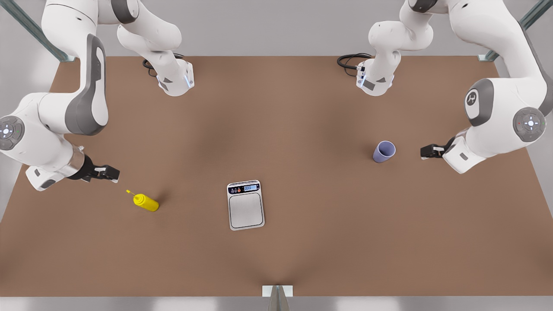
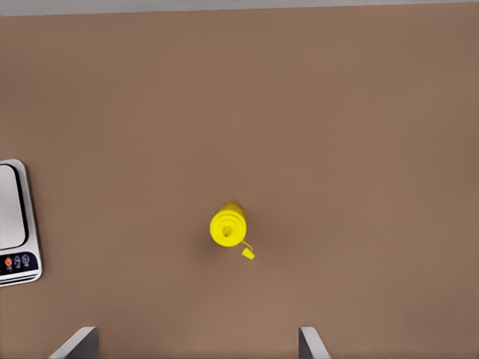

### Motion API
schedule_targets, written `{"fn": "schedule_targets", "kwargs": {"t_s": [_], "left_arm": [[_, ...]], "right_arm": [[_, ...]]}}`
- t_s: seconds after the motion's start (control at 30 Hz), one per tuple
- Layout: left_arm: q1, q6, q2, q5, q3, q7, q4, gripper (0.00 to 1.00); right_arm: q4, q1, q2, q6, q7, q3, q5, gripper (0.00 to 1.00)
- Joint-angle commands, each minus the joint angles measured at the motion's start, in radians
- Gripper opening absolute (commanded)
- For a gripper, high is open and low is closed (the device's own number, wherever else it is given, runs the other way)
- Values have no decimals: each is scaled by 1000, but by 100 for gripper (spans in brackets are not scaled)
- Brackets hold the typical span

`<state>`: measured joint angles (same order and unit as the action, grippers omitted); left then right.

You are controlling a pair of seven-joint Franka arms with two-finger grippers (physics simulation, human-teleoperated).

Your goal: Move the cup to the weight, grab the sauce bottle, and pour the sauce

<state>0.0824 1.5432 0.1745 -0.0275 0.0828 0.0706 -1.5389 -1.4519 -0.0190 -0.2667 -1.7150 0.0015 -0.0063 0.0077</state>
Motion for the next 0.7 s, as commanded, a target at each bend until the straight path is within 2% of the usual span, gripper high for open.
{"fn": "schedule_targets", "kwargs": {"t_s": [0.0,0.07,0.1,0.17,0.23,0.3,0.4,0.47,0.6,0.67], "left_arm": [[-3,-2,0,4,-1,3,2,100],[-4,-100,75,-3,2,49,131,100],[-1,-107,79,-15,2,37,132,100],[0,-89,75,-20,5,28,123,100],[0,-8,26,-18,6,12,22,100],[0,63,-61,-17,8,-48,-113,100],[0,127,-109,-17,8,-54,-220,100],[0,230,-190,-12,8,-52,-388,100],[0,360,-233,-12,11,-57,-563,100],[0,428,-244,-11,11,-55,-636,100]], "right_arm": [[1,1,0,0,-2,0,0,100],[-2,-4,-2,-3,-11,0,-2,100],[-4,-4,-2,-8,-14,0,-2,100],[-10,-22,-8,-15,-233,0,0,100],[-19,-79,-37,-40,-552,0,34,100],[-111,-130,-34,-120,-808,0,104,100],[-237,-217,-39,-181,-1069,0,290,100],[-277,-249,-69,-216,-1206,-1,342,100],[-410,-349,-118,-324,-1529,-1,597,100],[-413,-378,-175,-324,-1706,0,640,100]]}}
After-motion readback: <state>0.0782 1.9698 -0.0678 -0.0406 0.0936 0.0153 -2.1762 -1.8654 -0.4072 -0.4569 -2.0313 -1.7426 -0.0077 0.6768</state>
